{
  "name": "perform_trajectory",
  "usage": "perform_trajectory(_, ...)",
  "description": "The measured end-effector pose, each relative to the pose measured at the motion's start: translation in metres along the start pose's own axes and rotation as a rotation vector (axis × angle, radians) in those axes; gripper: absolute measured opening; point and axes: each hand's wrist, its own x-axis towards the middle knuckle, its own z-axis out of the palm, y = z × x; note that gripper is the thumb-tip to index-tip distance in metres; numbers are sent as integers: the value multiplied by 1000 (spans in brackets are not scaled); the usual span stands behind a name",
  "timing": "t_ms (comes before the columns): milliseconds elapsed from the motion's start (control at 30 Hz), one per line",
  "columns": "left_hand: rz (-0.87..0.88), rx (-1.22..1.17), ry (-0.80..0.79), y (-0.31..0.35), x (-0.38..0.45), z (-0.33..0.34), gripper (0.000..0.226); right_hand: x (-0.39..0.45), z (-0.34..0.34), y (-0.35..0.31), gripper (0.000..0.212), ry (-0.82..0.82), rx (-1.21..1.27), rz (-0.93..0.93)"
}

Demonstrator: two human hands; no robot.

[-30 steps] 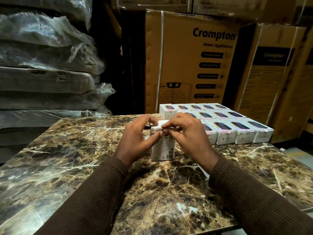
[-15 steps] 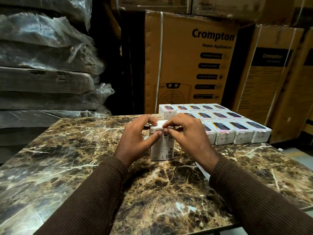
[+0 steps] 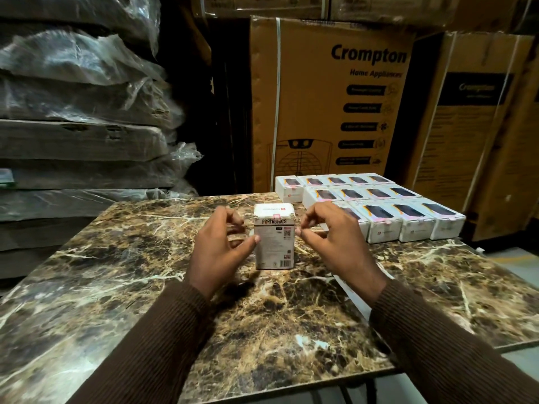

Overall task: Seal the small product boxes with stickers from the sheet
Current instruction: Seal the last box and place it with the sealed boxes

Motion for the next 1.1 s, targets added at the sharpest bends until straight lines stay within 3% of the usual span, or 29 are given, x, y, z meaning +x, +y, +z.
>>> perform_trajectory(133,-96,103,-98,-10,-16,0,22,-14,4,8,11,-111,20,40)
perform_trajectory(267,-82,104,-177,-5,-20,9,15,-19,8,9,9,-150,77,83)
perform_trajectory(633,47,-3,-62,12,-18,12,18,-17,10,18,31,-87,263,145)
perform_trajectory(833,70,13,-80,13,-19,13,23,-17,12,25,22,-120,229,254)
perform_trajectory(1100,-84,45,-126,10,-24,12,30,-17,3,21,8,-142,218,336)
